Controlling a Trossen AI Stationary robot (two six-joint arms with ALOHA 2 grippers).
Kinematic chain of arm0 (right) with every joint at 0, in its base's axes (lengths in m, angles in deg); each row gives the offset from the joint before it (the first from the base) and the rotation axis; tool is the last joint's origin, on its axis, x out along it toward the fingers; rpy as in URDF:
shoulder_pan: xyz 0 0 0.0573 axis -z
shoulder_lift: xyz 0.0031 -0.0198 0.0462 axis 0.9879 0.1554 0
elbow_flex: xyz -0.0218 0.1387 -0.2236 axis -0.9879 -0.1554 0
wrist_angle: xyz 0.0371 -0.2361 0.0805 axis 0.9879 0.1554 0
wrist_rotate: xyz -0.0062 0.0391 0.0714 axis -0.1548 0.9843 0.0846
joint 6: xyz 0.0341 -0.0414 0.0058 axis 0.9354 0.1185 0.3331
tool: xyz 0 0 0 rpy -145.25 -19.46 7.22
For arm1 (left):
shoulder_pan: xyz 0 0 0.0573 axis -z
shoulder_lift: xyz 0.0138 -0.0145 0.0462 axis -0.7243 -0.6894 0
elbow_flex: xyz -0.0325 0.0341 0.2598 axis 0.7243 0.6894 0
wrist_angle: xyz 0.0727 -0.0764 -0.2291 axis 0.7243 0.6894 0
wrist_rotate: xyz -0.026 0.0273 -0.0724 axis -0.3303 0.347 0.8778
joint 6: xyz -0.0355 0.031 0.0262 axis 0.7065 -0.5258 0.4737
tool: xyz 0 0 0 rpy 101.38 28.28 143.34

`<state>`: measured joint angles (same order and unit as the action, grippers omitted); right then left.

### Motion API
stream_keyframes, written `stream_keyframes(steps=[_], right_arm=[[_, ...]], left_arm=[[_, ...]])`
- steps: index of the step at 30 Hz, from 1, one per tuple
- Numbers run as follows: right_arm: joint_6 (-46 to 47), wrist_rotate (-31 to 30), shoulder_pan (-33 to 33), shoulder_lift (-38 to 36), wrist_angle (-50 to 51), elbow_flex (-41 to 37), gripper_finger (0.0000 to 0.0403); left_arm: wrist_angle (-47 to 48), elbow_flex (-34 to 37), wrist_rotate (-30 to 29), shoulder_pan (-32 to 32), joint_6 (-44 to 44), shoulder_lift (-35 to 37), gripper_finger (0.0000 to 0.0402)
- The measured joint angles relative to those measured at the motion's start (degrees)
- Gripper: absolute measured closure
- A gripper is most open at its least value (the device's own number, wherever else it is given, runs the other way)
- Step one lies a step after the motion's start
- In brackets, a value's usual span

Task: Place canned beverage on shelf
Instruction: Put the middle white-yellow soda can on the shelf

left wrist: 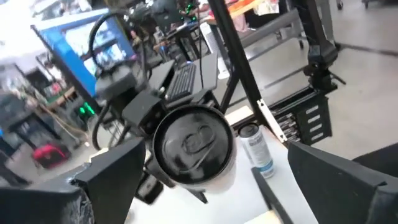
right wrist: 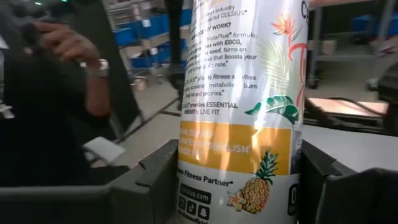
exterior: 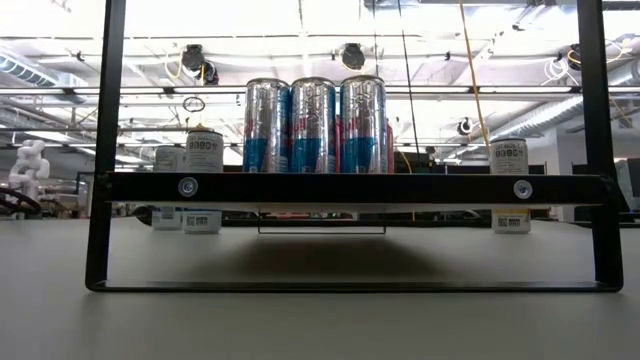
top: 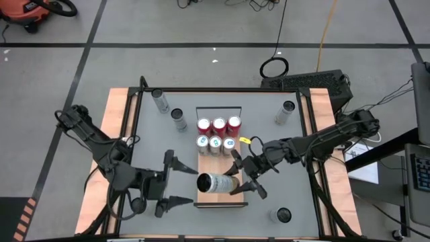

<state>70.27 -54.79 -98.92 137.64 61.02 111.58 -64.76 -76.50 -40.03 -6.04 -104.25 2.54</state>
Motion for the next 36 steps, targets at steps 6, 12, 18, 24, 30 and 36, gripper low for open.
stream_keyframes(steps=[6,12,18,24,30,36], right_arm=[[1.48,2.79,1.76,0.11,-0.02,0.00,0.0211],[1.48,4.18,3.21,0.11,0.47,0.04,0.0213],[1.48,4.16,4.08,0.11,1.06,0.04,0.0209],[1.18,5.86,4.75,0.11,2.18,0.04,0.0207],[0.88,5.77,5.32,0.11,2.45,0.04,0.0207],[-0.26,5.73,5.30,0.11,2.97,0.07,0.0207]], left_arm=[[-4.18,0.00,1.53,-0.37,-9.17,-2.31,0.0010],[-5.94,0.00,0.81,-3.62,-10.92,-2.59,0.0010],[-1.93,0.00,5.64,-7.28,-8.28,-2.60,0.0010],[1.95,0.00,6.44,-9.73,-6.32,-2.61,0.0010],[2.12,0.00,11.02,-11.56,-3.28,-2.61,0.0011],[4.63,0.00,12.68,-12.81,-0.73,-2.72,0.0048]])
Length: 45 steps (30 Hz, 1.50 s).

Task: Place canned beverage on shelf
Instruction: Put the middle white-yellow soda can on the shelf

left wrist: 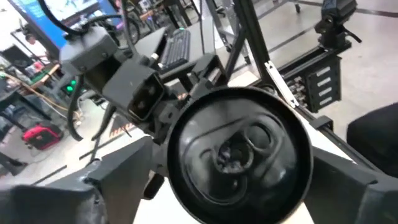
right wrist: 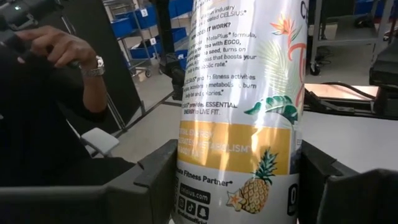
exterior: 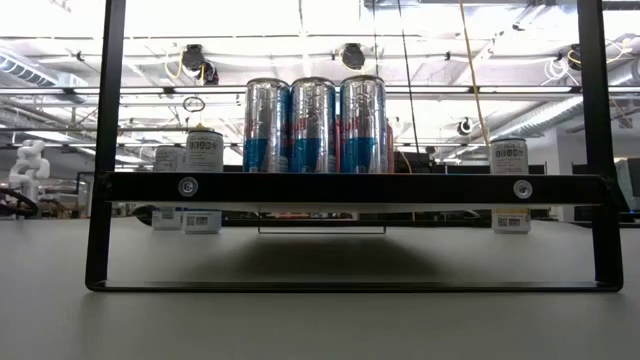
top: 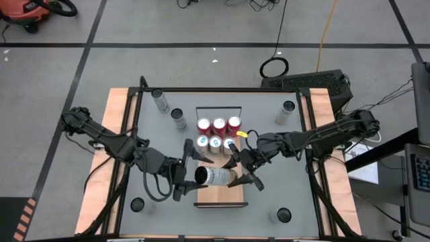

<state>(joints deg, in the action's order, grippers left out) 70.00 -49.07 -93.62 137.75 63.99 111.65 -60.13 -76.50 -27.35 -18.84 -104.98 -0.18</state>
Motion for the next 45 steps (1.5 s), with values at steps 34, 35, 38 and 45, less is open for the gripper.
stream_keyframes(steps=[34,35,38,45], right_arm=[[-9.68,-30.56,-6.57,-1.04,4.59,0.15,0.0058],[-10.79,-33.11,-7.42,-1.07,5.38,0.15,0.0058],[-13.58,-40.22,-9.57,-1.07,6.14,0.12,0.0058],[-13.91,-46.00,-11.92,-0.92,5.78,0.11,0.0058]], left_arm=[[2.27,0.03,-10.10,0.68,15.13,-0.09,0.0146],[2.28,0.03,-10.42,0.68,16.02,-0.09,0.0146],[2.53,0.03,-10.66,0.69,18.86,-0.09,0.0146],[3.10,0.02,-13.87,0.66,25.41,-0.16,0.0146]])
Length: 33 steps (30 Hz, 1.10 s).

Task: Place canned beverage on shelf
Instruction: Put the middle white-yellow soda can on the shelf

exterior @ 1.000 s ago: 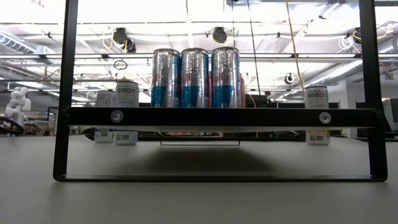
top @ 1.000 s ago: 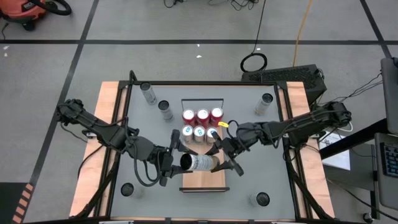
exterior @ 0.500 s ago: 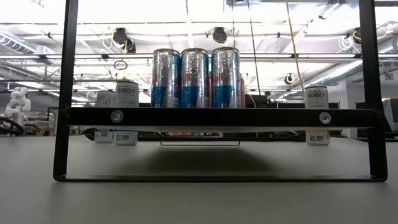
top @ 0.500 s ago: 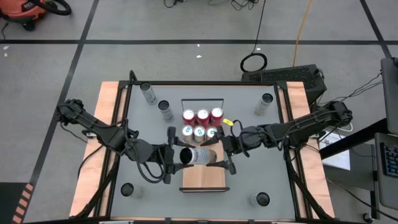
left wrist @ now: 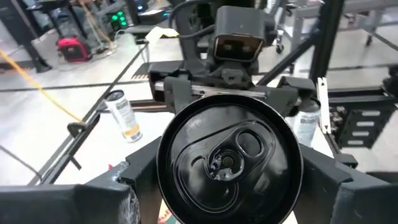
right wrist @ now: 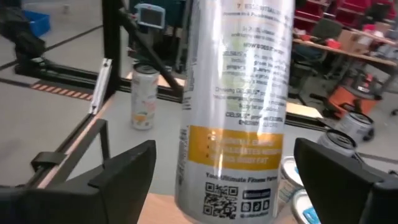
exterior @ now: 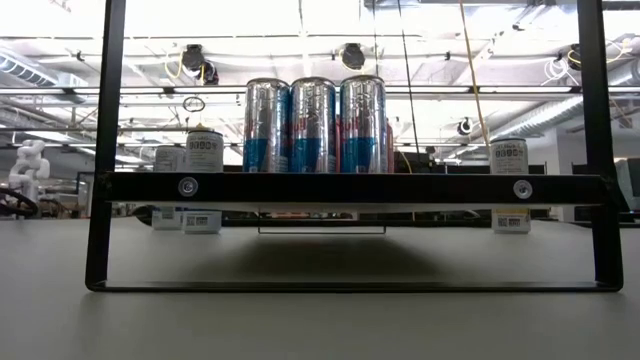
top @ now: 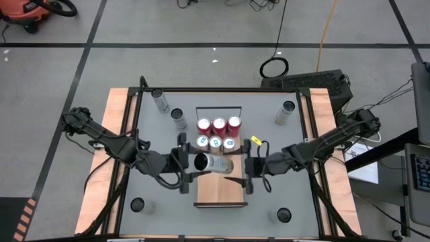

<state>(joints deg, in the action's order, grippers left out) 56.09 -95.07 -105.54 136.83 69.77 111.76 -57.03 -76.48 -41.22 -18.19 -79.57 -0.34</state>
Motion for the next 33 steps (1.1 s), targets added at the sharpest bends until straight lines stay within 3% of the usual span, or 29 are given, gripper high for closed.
stream_keyframes(steps=[8,15,26,33], right_arm=[[-1.63,-4.52,-0.03,3.14,-2.07,-0.11,0.0059],[-2.87,-14.53,-0.22,5.42,-2.48,-0.11,0.0104],[-2.76,-14.53,-0.38,5.46,-2.90,-0.11,0.0216],[-2.20,-14.34,-0.38,5.46,-2.94,-0.11,0.0217]], left_arm=[[-1.57,0.02,-2.39,-1.53,5.54,-3.26,0.0146],[-0.41,0.02,-6.45,-2.34,11.88,-3.60,0.0146],[0.36,0.02,-8.16,-2.38,12.58,-3.60,0.0146],[0.21,0.02,-7.76,-2.38,12.35,-3.60,0.0145]])
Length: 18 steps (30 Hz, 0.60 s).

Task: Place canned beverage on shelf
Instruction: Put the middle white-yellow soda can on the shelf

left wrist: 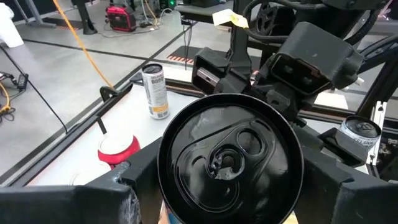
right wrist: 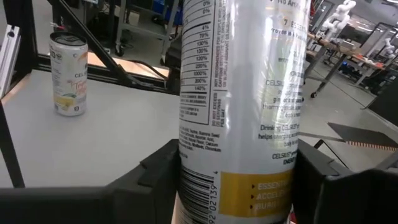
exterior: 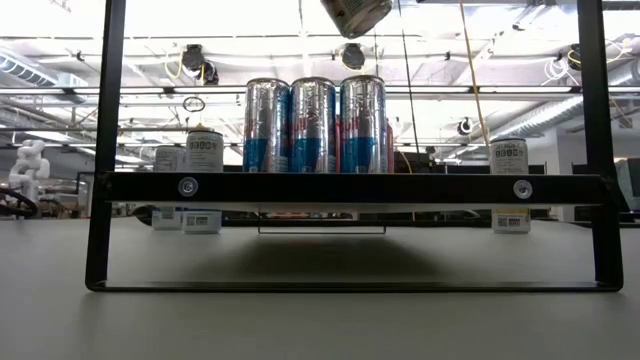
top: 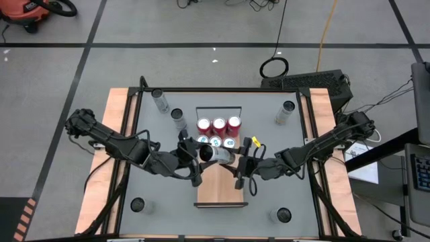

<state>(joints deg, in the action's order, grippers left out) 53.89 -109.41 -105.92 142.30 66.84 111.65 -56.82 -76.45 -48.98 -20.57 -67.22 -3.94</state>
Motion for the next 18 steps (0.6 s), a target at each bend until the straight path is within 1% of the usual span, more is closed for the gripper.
stream_keyframes(steps=[3,8,10,11,14,18], right_arm=[[0.70,0.85,0.02,-0.08,-0.02,0.00,0.0216],[2.34,4.93,0.00,-0.81,0.49,-0.09,0.0221],[3.15,7.08,-0.02,-1.21,0.66,-0.13,0.0220],[3.46,7.22,-0.02,-1.39,0.64,-0.13,0.0220],[4.11,7.20,0.00,-1.53,0.17,-0.13,0.0220],[5.23,8.96,0.02,-1.53,0.03,-0.13,0.0220]], left_arm=[[-0.30,0.00,0.28,0.02,-1.84,0.00,0.0137],[-0.47,-0.04,1.47,0.78,-8.11,0.00,0.0100],[-0.32,-0.05,1.67,1.09,-9.51,0.00,0.0088],[-0.49,-0.09,1.66,1.23,-9.83,0.01,0.0084],[-0.44,-0.09,1.27,1.29,-11.07,0.02,0.0078],[-0.46,-0.09,1.31,1.35,-11.04,0.44,0.0077]])
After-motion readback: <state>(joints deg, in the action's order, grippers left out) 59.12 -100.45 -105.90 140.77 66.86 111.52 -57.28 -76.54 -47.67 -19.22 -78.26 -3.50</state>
